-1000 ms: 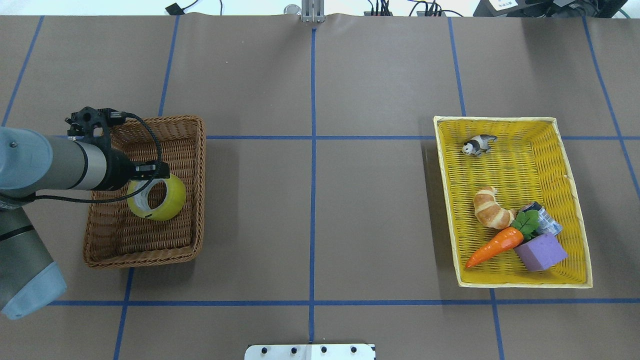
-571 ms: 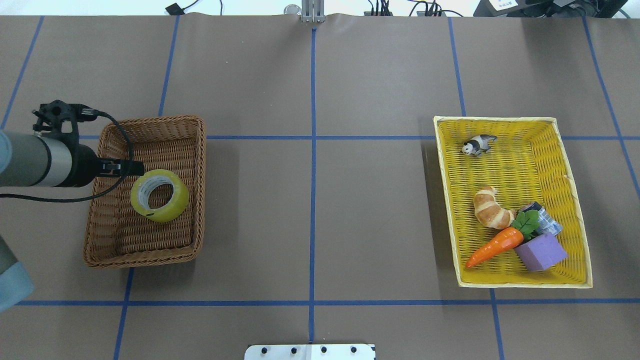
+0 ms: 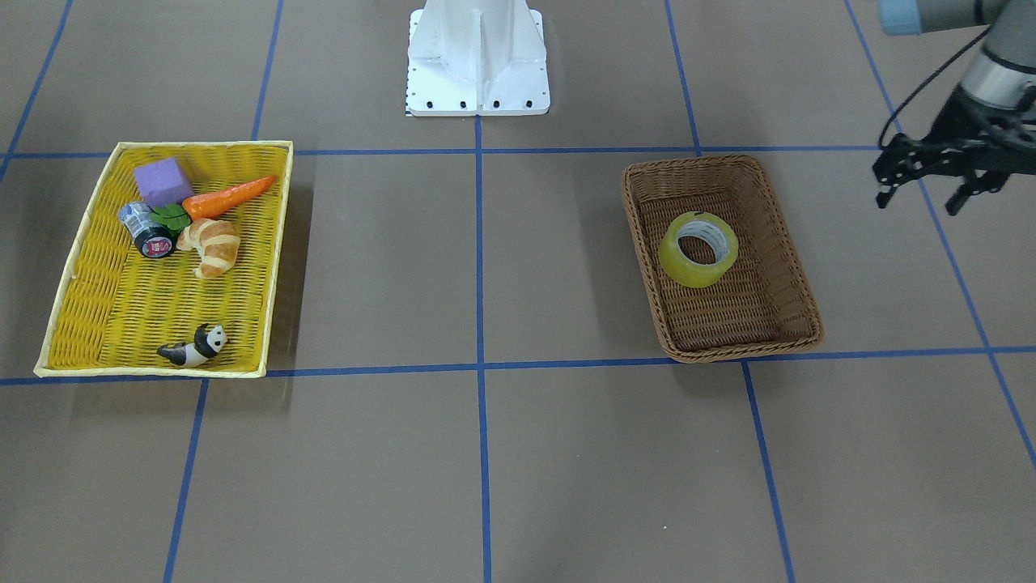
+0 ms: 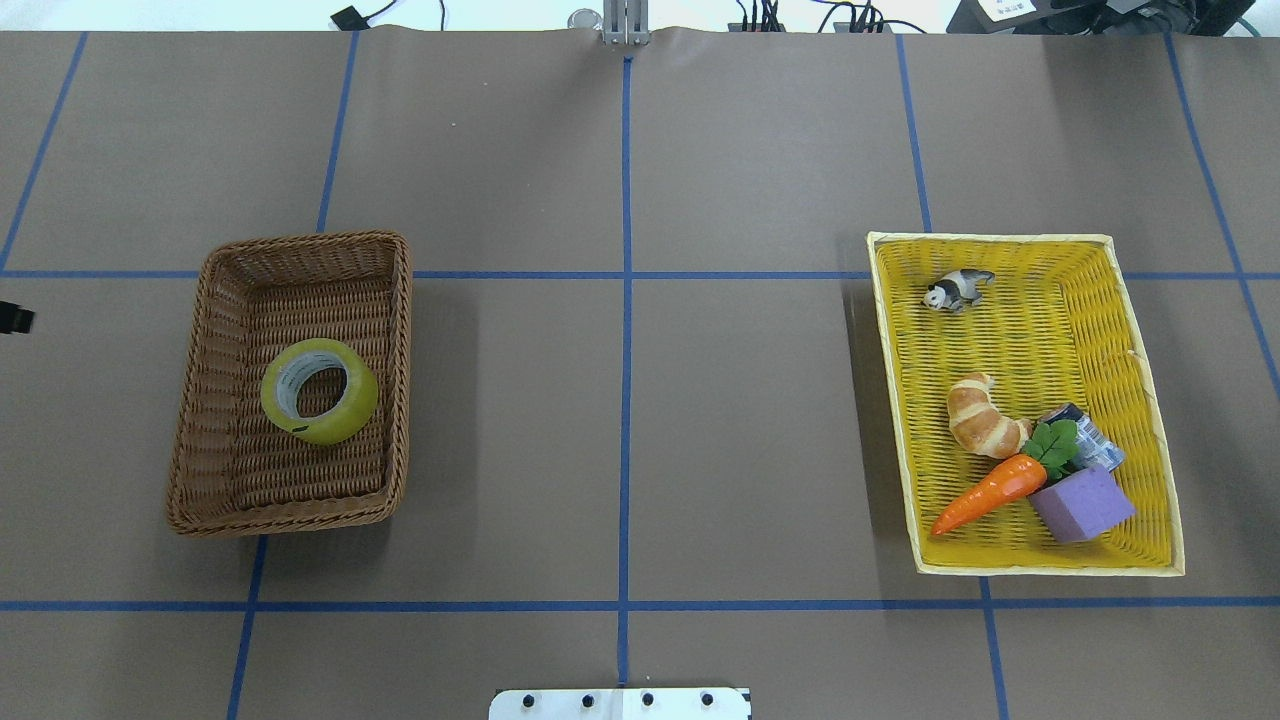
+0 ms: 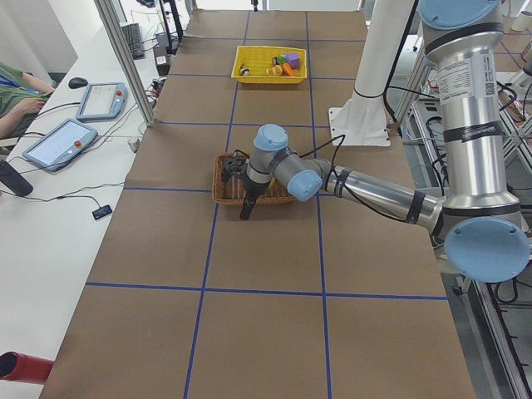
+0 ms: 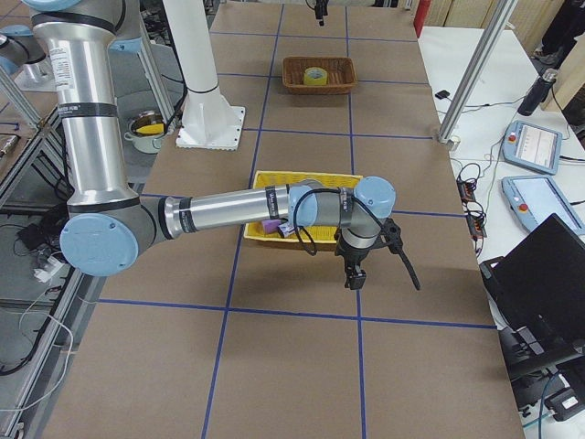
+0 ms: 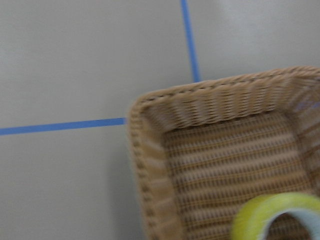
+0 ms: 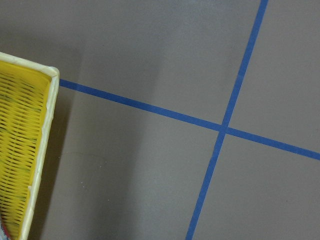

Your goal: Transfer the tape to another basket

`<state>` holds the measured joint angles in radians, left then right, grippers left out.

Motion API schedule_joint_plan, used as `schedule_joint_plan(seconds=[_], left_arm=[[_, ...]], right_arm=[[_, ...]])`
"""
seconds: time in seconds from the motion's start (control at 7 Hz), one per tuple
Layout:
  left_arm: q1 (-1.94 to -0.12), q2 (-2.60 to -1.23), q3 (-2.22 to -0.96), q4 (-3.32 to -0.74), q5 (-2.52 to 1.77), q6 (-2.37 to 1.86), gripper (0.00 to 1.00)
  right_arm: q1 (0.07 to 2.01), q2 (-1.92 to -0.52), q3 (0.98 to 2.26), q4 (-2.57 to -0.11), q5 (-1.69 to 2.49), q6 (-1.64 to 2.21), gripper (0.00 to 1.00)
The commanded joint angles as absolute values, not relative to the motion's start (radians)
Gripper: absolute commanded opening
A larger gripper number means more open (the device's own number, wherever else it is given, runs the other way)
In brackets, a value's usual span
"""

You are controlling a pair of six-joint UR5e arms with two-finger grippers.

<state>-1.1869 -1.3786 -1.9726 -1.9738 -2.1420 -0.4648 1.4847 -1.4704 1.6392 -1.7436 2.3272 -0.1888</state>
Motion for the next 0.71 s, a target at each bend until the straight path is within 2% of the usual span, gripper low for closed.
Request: schedule_joint_plan(seconds=[0.0,0.29,0.57], left_arm=[[-1.501,-1.428,-1.766,-1.828,-2.35,-0.052,0.98],[-1.601,-1.494,-1.753,-1.602,-2.342,0.09,0.98],[-1.609,-1.479,-1.749,-1.611,-2.347,0.109,0.98]], right_arm=[[1.502,-1.482,1.606,-1.74,2.329,-0.184,1.0],[1.509,-1.488,1.609,-1.74,2.33,-0.178,1.0],[1.513,-1.489,1.617,-1.741,2.332,-0.178,1.0]])
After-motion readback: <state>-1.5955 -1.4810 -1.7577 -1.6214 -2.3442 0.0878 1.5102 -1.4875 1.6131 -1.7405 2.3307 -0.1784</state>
